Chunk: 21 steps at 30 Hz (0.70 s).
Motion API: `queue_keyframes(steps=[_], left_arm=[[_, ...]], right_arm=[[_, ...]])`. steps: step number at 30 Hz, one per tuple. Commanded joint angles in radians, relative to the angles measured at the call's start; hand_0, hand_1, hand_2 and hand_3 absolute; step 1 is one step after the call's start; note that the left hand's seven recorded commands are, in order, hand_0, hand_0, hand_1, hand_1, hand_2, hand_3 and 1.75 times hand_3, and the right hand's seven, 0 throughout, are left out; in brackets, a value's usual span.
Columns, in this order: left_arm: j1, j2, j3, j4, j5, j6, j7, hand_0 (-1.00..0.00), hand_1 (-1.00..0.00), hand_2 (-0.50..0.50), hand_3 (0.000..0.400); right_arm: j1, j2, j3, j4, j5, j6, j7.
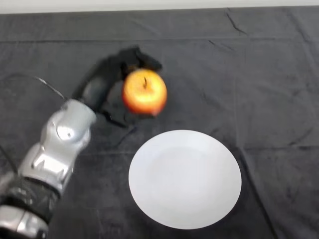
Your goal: Move the apple to the plate
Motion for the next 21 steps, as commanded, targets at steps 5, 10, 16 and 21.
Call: queue_keyframes(steps=[5, 10, 16, 21], left_arm=[[0.005, -0.004, -0.066, -0.084, 0.010, 0.042, -0.043, -1.00, -1.00, 0.00, 0.400], [-0.003, -0.017, -0.098, -0.088, 0.000, 0.064, -0.055, -1.00, -1.00, 0.00, 0.400], [-0.020, -0.034, -0.137, -0.068, -0.009, 0.070, -0.053, -1.00, -1.00, 0.00, 0.400], [-0.033, -0.047, -0.173, -0.025, -0.014, 0.050, -0.041, -1.00, -1.00, 0.00, 0.400]], right_arm=[[0.002, -0.029, -0.0081, -0.008, -0.0037, 0.002, 0.0005], [0.002, -0.029, -0.0072, -0.009, -0.0036, 0.001, 0.0006], [0.002, -0.028, -0.0064, -0.009, -0.0033, 0.001, 0.0007], [0.002, -0.028, -0.0059, -0.010, -0.0029, 0.001, 0.0008]])
